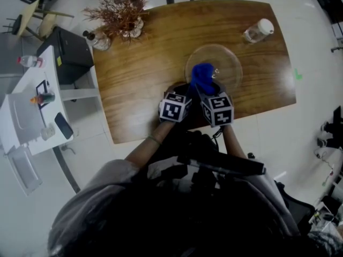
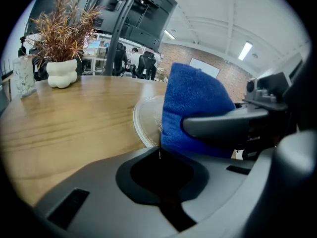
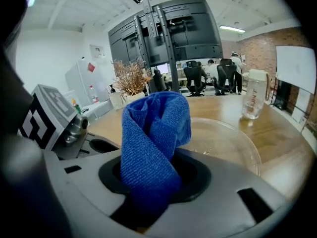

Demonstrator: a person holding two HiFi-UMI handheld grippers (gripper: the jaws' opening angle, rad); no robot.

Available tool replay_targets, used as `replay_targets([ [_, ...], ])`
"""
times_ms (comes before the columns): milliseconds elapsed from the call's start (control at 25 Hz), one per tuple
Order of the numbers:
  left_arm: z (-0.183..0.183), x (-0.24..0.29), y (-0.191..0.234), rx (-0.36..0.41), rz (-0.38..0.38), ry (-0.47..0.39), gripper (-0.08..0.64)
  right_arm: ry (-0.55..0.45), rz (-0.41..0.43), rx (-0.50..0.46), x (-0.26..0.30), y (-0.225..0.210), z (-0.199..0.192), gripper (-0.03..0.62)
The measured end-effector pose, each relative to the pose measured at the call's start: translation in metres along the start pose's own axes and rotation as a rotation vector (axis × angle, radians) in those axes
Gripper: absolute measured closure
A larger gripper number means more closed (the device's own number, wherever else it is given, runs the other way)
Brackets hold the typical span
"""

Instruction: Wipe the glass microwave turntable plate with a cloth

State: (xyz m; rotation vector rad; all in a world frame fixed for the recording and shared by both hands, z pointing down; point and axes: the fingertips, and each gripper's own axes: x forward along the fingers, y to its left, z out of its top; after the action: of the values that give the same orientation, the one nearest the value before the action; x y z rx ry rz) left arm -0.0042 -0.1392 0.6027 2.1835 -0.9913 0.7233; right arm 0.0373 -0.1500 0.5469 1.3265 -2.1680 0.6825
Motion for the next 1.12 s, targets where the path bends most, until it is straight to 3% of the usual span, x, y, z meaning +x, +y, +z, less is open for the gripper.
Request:
replay_targets([
  [280, 0.001, -0.001, -0.002, 0.027, -0.002, -0.003, 0.557, 0.026, -0.057, 0.009, -0.016, -0.031, -0.02, 0.428],
  [840, 0.0, -0.001, -0.004, 0.056, -0.008, 0.0, 0.557, 0.0, -0.274, 0.229, -0.067, -0.126, -0.051, 0.428],
  [1120, -0.002, 0.0, -0.004, 0.057, -0.006, 0.005, 0.557, -0.017, -0.309, 0.281, -0.077, -0.138, -0.055, 0.428],
])
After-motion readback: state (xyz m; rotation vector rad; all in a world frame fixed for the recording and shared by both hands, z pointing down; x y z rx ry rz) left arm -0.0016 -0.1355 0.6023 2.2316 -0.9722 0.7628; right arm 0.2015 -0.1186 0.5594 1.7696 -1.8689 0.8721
